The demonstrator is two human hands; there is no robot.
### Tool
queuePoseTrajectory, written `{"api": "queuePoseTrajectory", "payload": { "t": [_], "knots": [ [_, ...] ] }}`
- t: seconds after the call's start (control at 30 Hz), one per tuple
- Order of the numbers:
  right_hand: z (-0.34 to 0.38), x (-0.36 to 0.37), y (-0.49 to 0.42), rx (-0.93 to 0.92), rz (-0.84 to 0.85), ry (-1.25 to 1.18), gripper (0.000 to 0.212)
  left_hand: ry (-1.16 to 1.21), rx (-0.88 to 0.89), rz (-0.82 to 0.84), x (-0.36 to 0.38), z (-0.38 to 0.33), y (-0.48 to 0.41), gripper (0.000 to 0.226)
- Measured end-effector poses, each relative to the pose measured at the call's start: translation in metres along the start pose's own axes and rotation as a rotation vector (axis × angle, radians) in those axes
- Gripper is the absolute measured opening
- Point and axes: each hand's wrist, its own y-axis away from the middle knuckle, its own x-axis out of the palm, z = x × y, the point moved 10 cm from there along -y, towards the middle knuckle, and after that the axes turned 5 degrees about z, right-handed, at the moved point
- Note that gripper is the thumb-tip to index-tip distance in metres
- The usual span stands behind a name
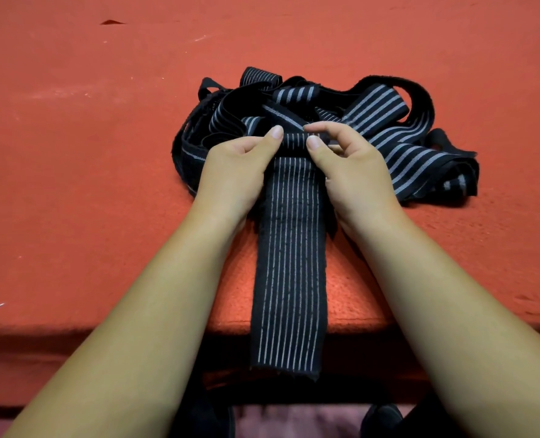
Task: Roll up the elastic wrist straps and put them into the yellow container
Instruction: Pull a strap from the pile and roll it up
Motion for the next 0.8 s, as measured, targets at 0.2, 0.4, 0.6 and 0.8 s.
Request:
{"api": "queuePoseTrajectory", "payload": {
  "t": [0.2,0.4,0.6,0.8],
  "knots": [
    [-0.003,0.003,-0.003,0.004,0.037,0.035,0.040,0.056,0.012,-0.025,0.000,-0.002,0.005,0.026],
    [-0.003,0.009,-0.002,-0.007,0.089,0.091,0.044,0.128,0.013,-0.092,-0.003,0.001,0.004,0.028],
    [0.000,-0.001,-0.003,0.038,0.023,0.126,0.036,0.250,0.024,-0.077,0.000,0.000,0.000,0.020],
    [-0.007,-0.002,-0.004,0.078,0.019,0.172,0.039,0.202,0.009,-0.042,0.004,0.000,-0.001,0.035]
  ]
}}
